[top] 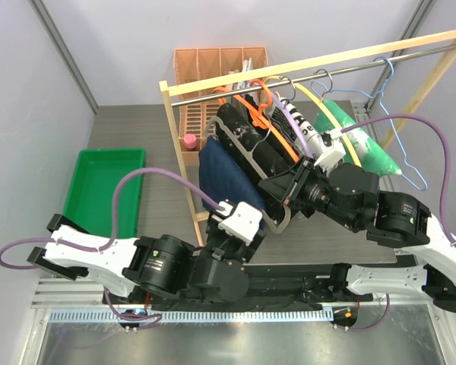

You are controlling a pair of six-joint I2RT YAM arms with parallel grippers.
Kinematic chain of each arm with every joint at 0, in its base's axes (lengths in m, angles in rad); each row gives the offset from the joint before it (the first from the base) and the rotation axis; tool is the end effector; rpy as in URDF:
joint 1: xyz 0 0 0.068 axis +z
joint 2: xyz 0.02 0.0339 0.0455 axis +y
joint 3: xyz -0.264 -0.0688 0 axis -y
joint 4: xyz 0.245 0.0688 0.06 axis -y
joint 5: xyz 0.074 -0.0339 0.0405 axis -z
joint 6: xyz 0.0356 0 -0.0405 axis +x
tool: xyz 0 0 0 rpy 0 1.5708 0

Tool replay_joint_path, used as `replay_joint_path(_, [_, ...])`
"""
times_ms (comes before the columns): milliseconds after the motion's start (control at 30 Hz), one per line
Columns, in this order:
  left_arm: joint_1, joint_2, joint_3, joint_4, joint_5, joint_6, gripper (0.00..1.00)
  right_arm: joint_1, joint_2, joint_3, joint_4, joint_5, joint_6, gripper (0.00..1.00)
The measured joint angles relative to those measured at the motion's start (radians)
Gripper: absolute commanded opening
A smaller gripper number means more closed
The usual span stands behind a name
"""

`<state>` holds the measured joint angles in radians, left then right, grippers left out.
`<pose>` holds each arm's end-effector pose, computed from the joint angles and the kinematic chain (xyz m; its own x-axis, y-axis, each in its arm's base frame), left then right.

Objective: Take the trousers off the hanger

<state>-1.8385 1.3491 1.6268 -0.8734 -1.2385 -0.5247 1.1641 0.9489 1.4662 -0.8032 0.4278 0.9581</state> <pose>-0.0342 -0.2519 0.4479 -0.1328 0.1335 -0.9821 0.5258 0.8495 0.0444 0.0735 0.1333 0.4714 -0.6190 0.4446 -0.6475 -0.2988 0.6291 0.7176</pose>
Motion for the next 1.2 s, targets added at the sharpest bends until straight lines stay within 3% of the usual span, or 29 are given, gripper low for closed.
replay_joint_path(233, [0.013, 0.100, 0.072, -0.027, 0.000, -0.058, 0.60, 0.000, -0.002, -0.017, 0.026, 0.014, 0.024, 0.01])
replay_joint_path(400, [0.051, 0.171, 0.140, -0.178, -0.010, -0.198, 0.51, 0.000, -0.002, -0.027, 0.041, 0.030, 0.045, 0.01])
replay_joint_path(467, [0.072, 0.173, 0.140, -0.211, -0.009, -0.232, 0.47, 0.000, -0.001, -0.029, 0.048, 0.030, 0.052, 0.01])
replay_joint_path(800, [0.163, 0.097, 0.061, -0.241, -0.008, -0.314, 0.45, 0.002, 0.003, -0.050, 0.090, 0.032, 0.084, 0.01])
replay_joint_path(1000, [0.199, 0.038, -0.010, -0.204, 0.010, -0.312, 0.50, 0.002, 0.003, -0.070, 0.119, 0.034, 0.104, 0.01])
replay_joint_path(1200, [0.212, -0.017, -0.076, -0.127, 0.070, -0.279, 0.64, 0.002, 0.003, -0.076, 0.129, 0.041, 0.116, 0.01])
